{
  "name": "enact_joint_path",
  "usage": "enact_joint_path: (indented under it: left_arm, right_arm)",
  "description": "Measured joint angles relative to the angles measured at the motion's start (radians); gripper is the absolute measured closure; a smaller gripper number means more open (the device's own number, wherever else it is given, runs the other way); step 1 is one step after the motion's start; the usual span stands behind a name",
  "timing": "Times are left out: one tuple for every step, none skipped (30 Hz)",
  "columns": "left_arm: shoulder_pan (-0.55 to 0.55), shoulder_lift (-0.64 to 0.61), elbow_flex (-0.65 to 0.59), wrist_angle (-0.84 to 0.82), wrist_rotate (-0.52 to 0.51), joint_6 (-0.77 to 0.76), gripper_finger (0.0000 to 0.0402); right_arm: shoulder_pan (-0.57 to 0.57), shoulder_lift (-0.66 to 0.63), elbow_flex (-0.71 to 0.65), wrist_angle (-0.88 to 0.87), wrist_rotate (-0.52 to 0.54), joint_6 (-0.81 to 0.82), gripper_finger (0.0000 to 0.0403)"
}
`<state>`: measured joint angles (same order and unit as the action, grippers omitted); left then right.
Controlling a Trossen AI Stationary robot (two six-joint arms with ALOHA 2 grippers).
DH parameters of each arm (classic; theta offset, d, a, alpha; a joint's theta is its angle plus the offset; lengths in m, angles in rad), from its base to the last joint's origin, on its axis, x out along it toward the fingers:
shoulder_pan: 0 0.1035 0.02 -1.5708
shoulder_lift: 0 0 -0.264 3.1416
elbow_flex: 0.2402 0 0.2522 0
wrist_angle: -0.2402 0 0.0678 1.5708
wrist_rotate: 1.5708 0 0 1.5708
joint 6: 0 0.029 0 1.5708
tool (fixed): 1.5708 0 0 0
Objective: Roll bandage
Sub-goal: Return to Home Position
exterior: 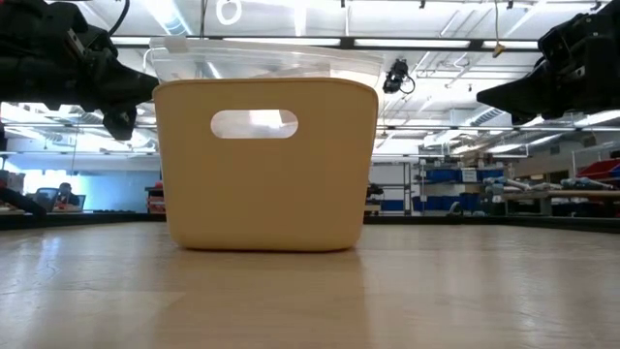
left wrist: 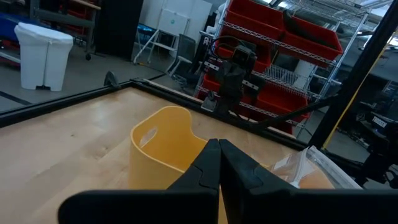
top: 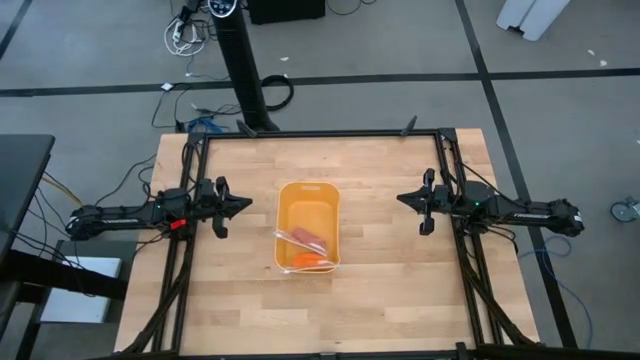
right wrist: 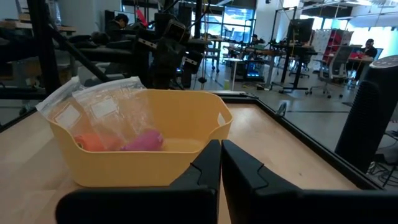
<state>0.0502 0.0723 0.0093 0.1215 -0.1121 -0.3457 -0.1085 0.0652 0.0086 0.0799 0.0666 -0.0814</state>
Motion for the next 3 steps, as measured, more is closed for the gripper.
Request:
enact_joint_path:
  left_arm:
    - [0.0, 0.0, 0.0, 0.0, 0.0, 0.0, 0.0393]
    - [0.0, 0.0, 0.0, 0.0, 0.0, 0.0, 0.0393]
    - [0.0, 0.0, 0.0, 0.0, 0.0, 0.0, 0.0393]
  right_arm:
    - [0.0, 0.0, 0.0, 0.0, 0.0, 0.0, 0.0389]
    - [0.0, 0.0, 0.0, 0.0, 0.0, 0.0, 0.039]
    - [0.0, 0.0, 0.0, 0.0, 0.0, 0.0, 0.0391]
